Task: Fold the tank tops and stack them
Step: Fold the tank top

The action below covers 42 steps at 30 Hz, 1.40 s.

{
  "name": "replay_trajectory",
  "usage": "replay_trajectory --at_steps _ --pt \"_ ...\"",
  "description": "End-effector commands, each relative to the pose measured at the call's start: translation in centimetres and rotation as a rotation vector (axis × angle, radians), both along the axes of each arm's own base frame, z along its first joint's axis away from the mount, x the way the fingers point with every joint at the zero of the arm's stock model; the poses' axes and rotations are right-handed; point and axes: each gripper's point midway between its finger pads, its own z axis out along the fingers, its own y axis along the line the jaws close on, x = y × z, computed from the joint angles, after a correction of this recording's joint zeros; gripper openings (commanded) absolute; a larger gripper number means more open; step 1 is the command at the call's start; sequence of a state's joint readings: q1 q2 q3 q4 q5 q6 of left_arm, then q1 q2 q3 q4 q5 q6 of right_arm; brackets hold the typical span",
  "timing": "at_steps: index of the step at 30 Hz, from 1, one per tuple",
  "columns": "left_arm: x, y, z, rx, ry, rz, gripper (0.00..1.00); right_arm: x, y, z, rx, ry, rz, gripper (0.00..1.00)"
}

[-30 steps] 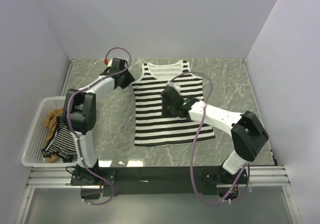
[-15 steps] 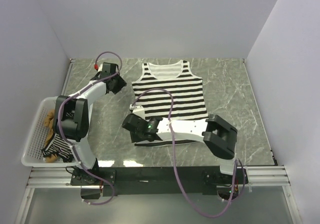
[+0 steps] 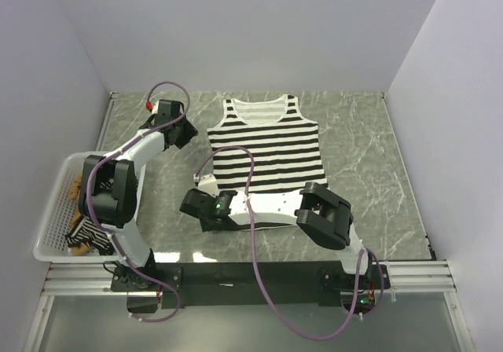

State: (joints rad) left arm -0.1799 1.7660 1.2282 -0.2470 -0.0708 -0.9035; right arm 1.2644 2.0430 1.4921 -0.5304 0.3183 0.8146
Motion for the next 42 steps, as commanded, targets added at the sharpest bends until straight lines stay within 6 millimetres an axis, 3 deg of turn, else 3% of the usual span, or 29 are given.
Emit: replay_trajectory --at_steps 1,13,16,17,20,23,27,32,42 --pt "0.4 -0.3 1.9 -0.027 -0.06 -0.011 0.46 0.3 -0.3 0.6 -0.042 -0.055 -0.028 0.36" --pt "0.3 -0.6 0.7 -0.039 -0.05 -0.021 0.45 0.0 -0.2 -1.0 -0.09 -0.062 0.0 0.37" --pt "0.2 -0.7 0.2 -0.04 -0.046 -0.024 0.46 -0.1 -0.7 -1.3 -0.102 -0.058 0.004 0.24" --pt "0.2 -0.7 0.2 -0.041 -0.045 -0.025 0.46 -0.2 -1.1 -1.5 -0.105 -0.056 0.005 0.14" --pt "-0.1 -0.8 -0.6 -0.047 -0.041 -0.031 0.47 -0.4 -1.7 -0.7 -0.079 -0.049 0.016 0.0" --pt "-0.4 -1.0 -1.2 -0.055 -0.055 -0.043 0.52 -1.2 -1.8 0.3 -0.025 -0.028 0.049 0.0" --pt "-1.2 -1.6 -2.3 -0.078 -0.055 -0.082 0.58 -3.3 -3.7 2.2 0.072 0.014 0.092 0.0" --pt "-1.0 -2.5 -4.0 -0.099 -0.05 -0.117 0.56 -4.5 -4.7 4.0 0.155 0.044 0.108 0.0" --pt "0.4 -3.3 -6.6 -0.071 -0.027 -0.155 0.48 -4.3 -5.5 5.4 0.175 0.04 0.087 0.0"
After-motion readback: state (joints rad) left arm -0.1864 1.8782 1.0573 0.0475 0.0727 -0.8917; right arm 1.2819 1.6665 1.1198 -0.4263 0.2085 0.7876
